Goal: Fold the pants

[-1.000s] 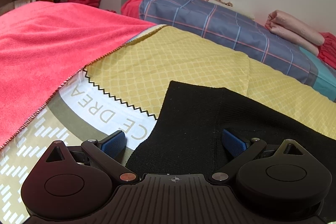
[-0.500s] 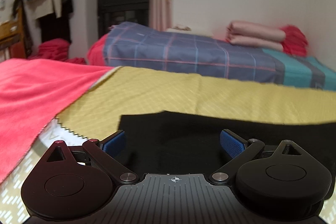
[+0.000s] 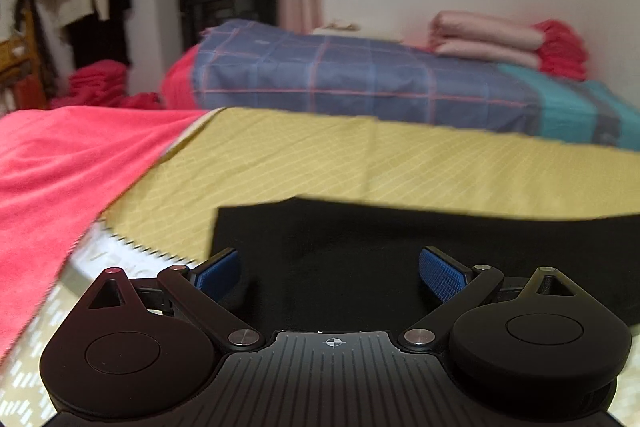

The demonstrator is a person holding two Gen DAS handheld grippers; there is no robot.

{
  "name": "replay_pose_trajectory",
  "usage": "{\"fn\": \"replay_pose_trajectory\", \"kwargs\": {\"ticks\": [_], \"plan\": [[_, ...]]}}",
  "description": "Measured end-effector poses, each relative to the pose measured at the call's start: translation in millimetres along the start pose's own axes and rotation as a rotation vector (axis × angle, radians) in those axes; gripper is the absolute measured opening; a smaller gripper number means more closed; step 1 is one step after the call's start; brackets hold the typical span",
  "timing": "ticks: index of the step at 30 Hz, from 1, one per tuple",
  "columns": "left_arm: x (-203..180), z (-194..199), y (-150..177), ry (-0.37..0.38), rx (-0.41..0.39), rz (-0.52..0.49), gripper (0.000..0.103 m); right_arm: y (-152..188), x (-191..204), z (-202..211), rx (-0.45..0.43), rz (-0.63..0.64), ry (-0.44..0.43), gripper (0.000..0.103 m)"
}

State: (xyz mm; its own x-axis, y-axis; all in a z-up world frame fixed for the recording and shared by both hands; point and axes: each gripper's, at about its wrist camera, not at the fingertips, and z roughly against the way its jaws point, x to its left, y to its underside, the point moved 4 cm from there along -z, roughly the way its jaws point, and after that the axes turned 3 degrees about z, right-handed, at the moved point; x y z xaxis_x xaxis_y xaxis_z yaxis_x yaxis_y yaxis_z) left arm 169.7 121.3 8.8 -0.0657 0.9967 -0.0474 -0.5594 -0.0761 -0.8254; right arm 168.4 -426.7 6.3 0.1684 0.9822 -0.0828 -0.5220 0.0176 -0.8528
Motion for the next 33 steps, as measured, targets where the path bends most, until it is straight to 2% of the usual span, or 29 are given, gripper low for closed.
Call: {"fn": "replay_pose_trajectory", "kwargs": {"ticks": [1, 3, 6, 7, 10, 11, 13, 15, 17, 19, 20, 21, 22, 23, 24, 25, 26, 27, 28, 29, 30, 32, 33], "plan": [[-7, 3, -5, 0.035, 0.001, 0.0, 0.103, -1, 12, 15, -0.027, 0.016, -0.058, 0.075], [-28, 3, -13, 0.103, 0.017, -0.024, 0.103, 2, 43, 42, -0.031, 0.059, -0.244, 0.078], [-66, -18, -16, 0.238, 0.116, -0.079, 0.103, 23, 108, 71, 0.045, 0.13, -0.597, 0.078], [-76, -29, -14, 0.262, 0.147, -0.08, 0.103, 31, 131, 78, 0.075, 0.167, -0.708, 0.078], [-92, -68, -1, 0.3, 0.231, -0.052, 0.103, 52, 196, 91, 0.147, 0.293, -0.915, 0.077], [-90, -78, 5, 0.294, 0.219, -0.033, 0.103, 57, 214, 90, 0.165, 0.338, -0.949, 0.077], [-88, -81, 9, 0.306, 0.152, -0.061, 0.103, 61, 242, 83, 0.174, 0.416, -0.968, 0.077], [-85, -80, 8, 0.323, 0.142, -0.052, 0.103, 59, 260, 69, 0.174, 0.436, -0.969, 0.077], [-79, -82, 8, 0.349, 0.141, -0.013, 0.103, 56, 271, 41, 0.258, 0.378, -1.018, 0.077], [-72, -82, 6, 0.377, 0.142, 0.031, 0.103, 56, 272, 22, 0.344, 0.207, -1.048, 0.077], [-70, -83, 5, 0.388, 0.142, 0.046, 0.103, 57, 271, 26, 0.375, 0.161, -1.141, 0.077], [-70, -83, 4, 0.395, 0.142, 0.054, 0.103, 60, 272, 39, 0.392, 0.189, -1.256, 0.084], [-70, -84, 4, 0.397, 0.142, 0.056, 0.103, 62, 269, 54, 0.328, 0.256, -1.282, 0.085], [-69, -84, 4, 0.394, 0.141, 0.052, 0.103, 64, 265, 62, 0.267, 0.322, -1.274, 0.084], [-71, -85, 5, 0.387, 0.139, 0.044, 0.103, 65, 262, 59, 0.274, 0.34, -1.25, 0.082], [-72, -85, 5, 0.38, 0.138, 0.035, 0.103, 64, 259, 45, 0.317, 0.29, -1.202, 0.081], [-73, -85, 5, 0.375, 0.136, 0.027, 0.103, 62, 253, 29, 0.37, 0.186, -1.164, 0.068], [-74, -84, 5, 0.371, 0.134, 0.02, 0.103, 61, 247, 19, 0.414, 0.078, -1.15, 0.064], [-74, -84, 5, 0.37, 0.134, 0.017, 0.103, 61, 244, 21, 0.431, 0.047, -1.164, 0.065], [-73, -84, 5, 0.372, 0.133, 0.018, 0.103, 64, 246, 35, 0.431, 0.112, -1.21, 0.069], [-73, -84, 6, 0.372, 0.134, 0.019, 0.103, 70, 249, 53, 0.42, 0.235, -1.236, 0.075], [-74, -82, 7, 0.371, 0.132, 0.019, 0.103, 74, 243, 88, 0.244, 0.494, -1.137, 0.074], [-74, -82, 7, 0.369, 0.132, 0.016, 0.103, 71, 234, 97, 0.191, 0.527, -1.11, 0.075]]}}
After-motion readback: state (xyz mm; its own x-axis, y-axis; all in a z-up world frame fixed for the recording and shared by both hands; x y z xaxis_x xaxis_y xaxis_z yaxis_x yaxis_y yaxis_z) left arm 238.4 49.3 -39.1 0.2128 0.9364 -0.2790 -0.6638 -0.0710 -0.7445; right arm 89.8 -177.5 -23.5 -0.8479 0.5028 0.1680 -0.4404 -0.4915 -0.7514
